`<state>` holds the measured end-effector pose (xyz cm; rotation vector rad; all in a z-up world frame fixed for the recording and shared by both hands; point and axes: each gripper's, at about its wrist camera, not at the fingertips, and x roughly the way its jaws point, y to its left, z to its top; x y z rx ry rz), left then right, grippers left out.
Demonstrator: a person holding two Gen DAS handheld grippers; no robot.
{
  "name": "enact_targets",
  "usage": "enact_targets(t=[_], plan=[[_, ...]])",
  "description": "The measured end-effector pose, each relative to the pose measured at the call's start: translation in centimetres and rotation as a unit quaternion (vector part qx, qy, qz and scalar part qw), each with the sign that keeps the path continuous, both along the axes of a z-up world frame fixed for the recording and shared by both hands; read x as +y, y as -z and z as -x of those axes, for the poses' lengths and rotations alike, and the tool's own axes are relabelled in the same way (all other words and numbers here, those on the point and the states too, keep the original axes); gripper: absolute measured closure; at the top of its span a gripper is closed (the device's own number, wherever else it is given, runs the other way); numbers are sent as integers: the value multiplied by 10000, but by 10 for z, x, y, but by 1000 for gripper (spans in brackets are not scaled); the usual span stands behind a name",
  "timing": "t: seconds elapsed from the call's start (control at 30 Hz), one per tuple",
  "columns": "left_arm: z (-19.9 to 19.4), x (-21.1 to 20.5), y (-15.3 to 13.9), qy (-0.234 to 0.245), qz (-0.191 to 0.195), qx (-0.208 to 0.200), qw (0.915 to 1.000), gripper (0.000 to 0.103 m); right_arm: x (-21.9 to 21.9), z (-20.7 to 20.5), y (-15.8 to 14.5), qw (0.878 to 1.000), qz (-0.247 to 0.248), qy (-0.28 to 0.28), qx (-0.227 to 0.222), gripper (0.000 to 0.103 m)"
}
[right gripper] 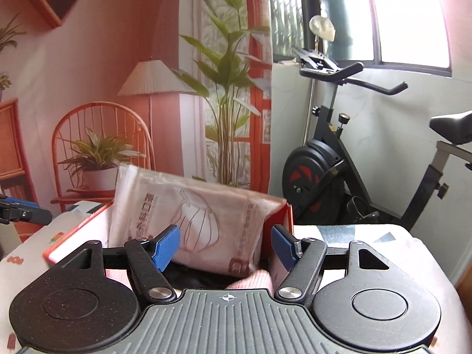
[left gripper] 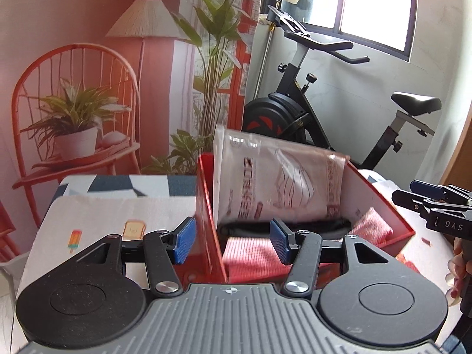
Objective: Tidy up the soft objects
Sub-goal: 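Lower the white bag into the red box and open both grippers, then lower both open grippers to the black glove beside the red box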
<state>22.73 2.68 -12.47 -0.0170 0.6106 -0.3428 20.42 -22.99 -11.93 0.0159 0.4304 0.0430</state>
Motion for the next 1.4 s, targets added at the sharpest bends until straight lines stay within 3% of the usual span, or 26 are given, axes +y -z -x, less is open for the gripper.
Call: enact_targets(t=[0.37, 0.43, 0.47, 0.7, 0.93, 1.27, 1.4], plan=[[45, 12, 50, -233, 423, 399, 9980, 46, 13, 61, 48, 9998, -95, 115, -139, 38], [49, 4, 56, -260, 302, 449, 9982, 55, 17, 66, 60, 9998, -131, 109, -51, 38], [51, 1, 59, -261, 269, 456, 9983, 59, 19, 67, 66, 9998, -148, 124, 3, 38], [52, -17, 73, 60, 548, 598, 9967, 60, 20, 63, 103, 9985, -268, 335, 342, 38], [35, -43, 89, 331, 421, 665, 9963, 60, 24, 49, 128, 9969, -323, 357, 624, 39], [24, -59, 121, 275, 143, 943, 9951, 61, 26, 40, 145, 9927, -383, 471, 1040, 40], [25, -51, 127, 60, 293, 1045, 9941, 61, 29, 40, 147, 9923, -372, 330, 1134, 40]])
